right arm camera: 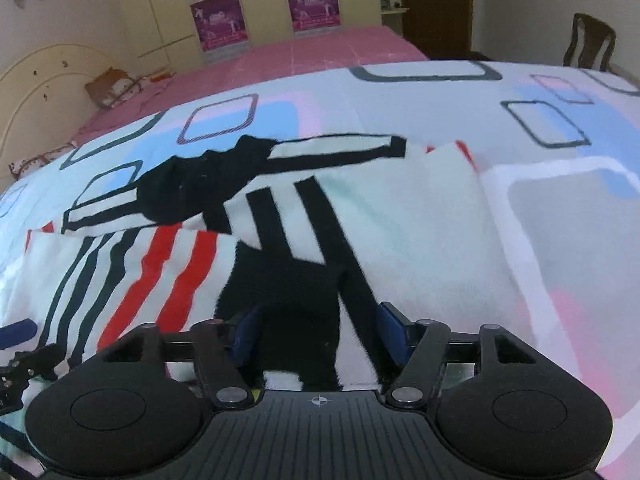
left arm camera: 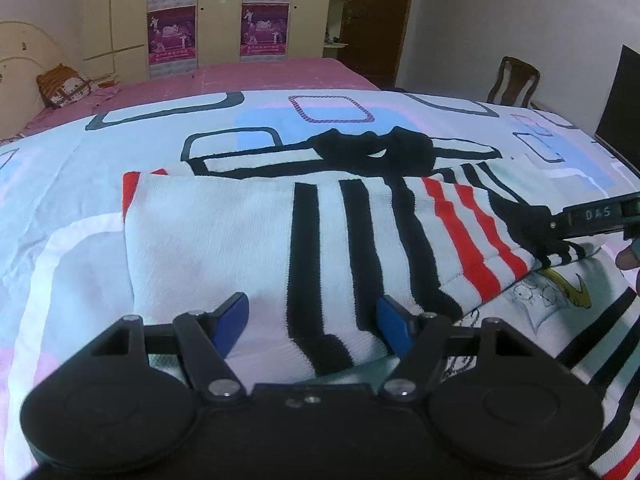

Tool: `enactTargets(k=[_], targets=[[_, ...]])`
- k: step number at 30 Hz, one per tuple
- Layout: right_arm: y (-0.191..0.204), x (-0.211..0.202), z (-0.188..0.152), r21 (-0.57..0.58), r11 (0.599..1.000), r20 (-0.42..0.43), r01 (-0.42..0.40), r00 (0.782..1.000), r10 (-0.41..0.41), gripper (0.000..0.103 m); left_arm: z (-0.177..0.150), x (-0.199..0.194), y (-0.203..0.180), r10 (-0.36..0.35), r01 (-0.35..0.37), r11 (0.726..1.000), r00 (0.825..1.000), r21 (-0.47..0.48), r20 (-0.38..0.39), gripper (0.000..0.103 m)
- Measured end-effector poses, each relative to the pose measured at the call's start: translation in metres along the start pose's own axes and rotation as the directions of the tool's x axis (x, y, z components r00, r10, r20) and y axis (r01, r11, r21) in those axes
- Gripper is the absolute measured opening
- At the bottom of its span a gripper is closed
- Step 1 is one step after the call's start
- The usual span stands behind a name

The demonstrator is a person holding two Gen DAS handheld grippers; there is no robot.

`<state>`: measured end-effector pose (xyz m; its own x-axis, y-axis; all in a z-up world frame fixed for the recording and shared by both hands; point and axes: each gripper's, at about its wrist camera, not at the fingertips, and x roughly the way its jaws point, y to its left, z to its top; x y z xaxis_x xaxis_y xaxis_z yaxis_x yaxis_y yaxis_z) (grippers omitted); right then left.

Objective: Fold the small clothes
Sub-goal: 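Open the right gripper and lift both tools off the sweater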

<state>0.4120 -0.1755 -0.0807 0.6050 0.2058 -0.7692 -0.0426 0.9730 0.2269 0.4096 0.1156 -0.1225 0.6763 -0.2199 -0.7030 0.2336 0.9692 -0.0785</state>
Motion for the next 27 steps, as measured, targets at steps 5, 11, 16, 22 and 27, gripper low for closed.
enactTargets(k=[5, 11, 16, 22, 27], targets=[[-0.001, -0.005, 0.001, -0.008, 0.999, -0.017, -0.043, 0.999, 0.043, 0.011, -0.001, -0.002, 0.007, -0.03, 0.031, 0.999, 0.999, -0.015, 0.014, 0.067], [0.003, -0.014, -0.007, -0.03, 0.998, -0.048, -0.05, 0.998, 0.049, 0.008, -0.005, -0.006, 0.016, -0.002, 0.002, 1.0, 1.0, -0.012, 0.028, 0.058], [0.008, -0.017, -0.002, -0.038, 0.999, -0.002, -0.01, 1.0, 0.01, 0.009, 0.002, -0.007, 0.002, 0.049, -0.048, 0.997, 0.999, 0.061, -0.009, 0.062], [0.011, -0.009, -0.006, -0.089, 0.996, -0.036, -0.002, 0.999, -0.001, 0.012, 0.001, -0.003, -0.003, 0.085, -0.083, 0.994, 0.996, 0.074, -0.022, 0.065], [0.009, -0.044, -0.012, -0.101, 0.994, 0.072, -0.032, 0.997, 0.039, 0.077, -0.002, -0.022, -0.014, 0.231, -0.231, 0.97, 0.973, 0.077, 0.013, 0.102]])
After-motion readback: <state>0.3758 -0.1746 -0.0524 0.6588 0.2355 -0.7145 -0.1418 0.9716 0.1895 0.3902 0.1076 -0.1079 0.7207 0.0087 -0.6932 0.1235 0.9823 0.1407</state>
